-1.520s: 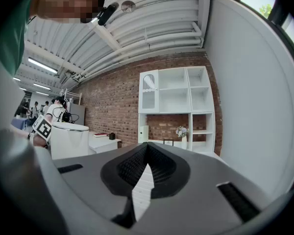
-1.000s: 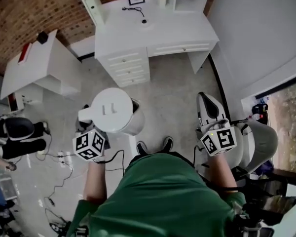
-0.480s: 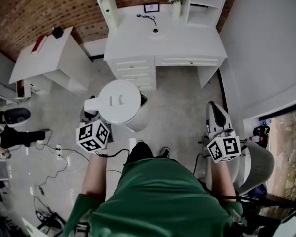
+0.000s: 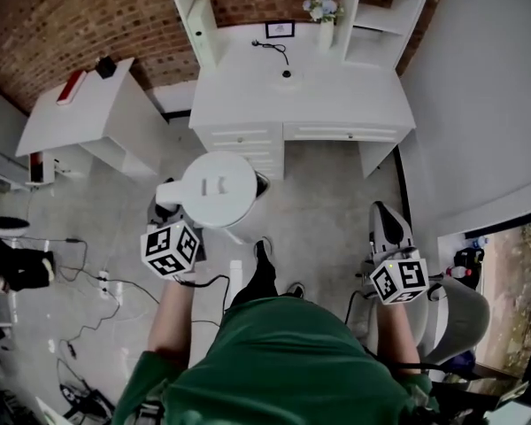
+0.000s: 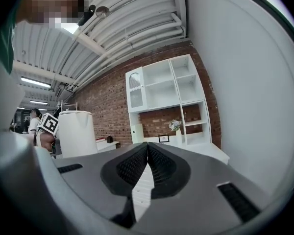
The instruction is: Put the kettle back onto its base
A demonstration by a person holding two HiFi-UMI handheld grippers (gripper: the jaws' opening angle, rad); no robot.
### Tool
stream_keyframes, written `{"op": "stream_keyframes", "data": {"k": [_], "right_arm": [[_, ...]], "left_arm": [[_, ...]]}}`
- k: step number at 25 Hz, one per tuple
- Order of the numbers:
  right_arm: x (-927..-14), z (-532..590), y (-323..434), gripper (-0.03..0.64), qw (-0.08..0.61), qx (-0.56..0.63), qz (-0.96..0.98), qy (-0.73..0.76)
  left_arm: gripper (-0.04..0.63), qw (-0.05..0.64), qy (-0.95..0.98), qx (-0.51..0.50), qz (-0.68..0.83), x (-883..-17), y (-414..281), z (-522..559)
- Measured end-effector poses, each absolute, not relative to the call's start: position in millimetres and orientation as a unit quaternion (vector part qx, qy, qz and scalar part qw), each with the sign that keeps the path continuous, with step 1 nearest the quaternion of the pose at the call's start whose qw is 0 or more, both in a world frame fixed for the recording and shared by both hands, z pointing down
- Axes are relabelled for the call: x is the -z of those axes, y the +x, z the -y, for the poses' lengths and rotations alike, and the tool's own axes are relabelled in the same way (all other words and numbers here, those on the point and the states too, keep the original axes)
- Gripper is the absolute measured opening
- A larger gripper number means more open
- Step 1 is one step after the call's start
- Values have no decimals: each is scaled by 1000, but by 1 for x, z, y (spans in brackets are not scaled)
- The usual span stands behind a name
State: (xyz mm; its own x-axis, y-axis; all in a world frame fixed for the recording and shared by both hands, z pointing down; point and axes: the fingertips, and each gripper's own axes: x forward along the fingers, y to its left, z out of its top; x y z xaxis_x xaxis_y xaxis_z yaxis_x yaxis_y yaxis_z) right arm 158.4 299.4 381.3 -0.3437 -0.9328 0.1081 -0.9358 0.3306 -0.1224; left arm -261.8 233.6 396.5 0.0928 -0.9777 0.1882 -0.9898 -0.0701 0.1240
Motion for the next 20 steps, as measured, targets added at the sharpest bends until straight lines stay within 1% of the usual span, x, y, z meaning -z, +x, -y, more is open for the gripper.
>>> {"op": "stream_keyframes", "data": {"k": [5, 13, 20], "right_arm": [[-384, -239, 145, 23, 23, -83, 805, 587], [-381, -139, 103, 23, 38, -86, 794, 601], [-390, -90, 77, 23, 62, -99, 782, 612]], "left_arm": [[141, 117, 737, -24, 665, -405, -277, -164], [141, 100, 761, -34, 640, -409, -297, -48], [141, 114, 773, -25, 624, -413, -316, 28]]}}
